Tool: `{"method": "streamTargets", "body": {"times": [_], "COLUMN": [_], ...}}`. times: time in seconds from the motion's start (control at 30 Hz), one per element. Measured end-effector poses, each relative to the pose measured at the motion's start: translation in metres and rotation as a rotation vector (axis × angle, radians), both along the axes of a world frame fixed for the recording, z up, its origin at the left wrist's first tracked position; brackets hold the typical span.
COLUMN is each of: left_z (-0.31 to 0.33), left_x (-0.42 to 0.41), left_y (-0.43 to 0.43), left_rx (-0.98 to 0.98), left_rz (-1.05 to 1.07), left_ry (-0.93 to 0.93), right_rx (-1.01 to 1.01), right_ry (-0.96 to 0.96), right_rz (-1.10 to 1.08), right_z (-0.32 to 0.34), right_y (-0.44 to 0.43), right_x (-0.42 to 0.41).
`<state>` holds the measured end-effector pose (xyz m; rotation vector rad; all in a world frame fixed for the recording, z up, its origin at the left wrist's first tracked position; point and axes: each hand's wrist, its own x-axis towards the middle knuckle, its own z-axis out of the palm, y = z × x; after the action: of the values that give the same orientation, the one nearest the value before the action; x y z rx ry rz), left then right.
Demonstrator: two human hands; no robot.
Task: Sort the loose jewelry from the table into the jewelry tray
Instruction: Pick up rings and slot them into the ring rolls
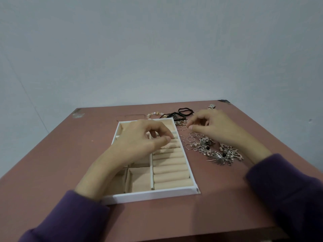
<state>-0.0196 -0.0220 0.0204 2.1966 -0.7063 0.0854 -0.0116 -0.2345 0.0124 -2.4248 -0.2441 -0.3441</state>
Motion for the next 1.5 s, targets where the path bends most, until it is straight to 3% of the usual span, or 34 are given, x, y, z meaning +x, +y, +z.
{"method": "streamTargets", "body": {"times": [0.2,0.37,0.77,1.0,1.27,1.4,1.5], "left_z": [0.001,-0.008,-0.006,-0.007,-0.010,-0.007,-0.005], "left_x": [-0.005,0.001,0.001,0.001,0.004,0.010,0.018], "left_y": [-0.028,-0.038,-0.034,-0.034,-0.034,-0.037,-0.048], "left_rx": [0.063,0.050,-0.119,-0.128,-0.113,0.113,0.344], "left_rz": [0.062,0.218,0.276,0.263,0.211,0.108,0.003], "left_ry": [-0.140,-0.295,-0.299,-0.309,-0.335,-0.262,-0.237], "right_rx": [-0.231,-0.276,-0.272,-0.160,0.119,0.299,0.313], "right_ry": [-0.021,-0.015,0.059,0.098,0.097,0.006,-0.013], "right_rz": [0.077,0.084,0.065,0.076,-0.032,-0.140,-0.175], "right_z": [-0.003,-0.006,-0.009,-0.011,-0.008,-0.003,-0.003], "right_y": [0.003,0.007,0.012,0.013,0.008,0.000,-0.004], "right_x": [-0.005,-0.005,-0.003,0.001,0.005,0.009,0.010]}}
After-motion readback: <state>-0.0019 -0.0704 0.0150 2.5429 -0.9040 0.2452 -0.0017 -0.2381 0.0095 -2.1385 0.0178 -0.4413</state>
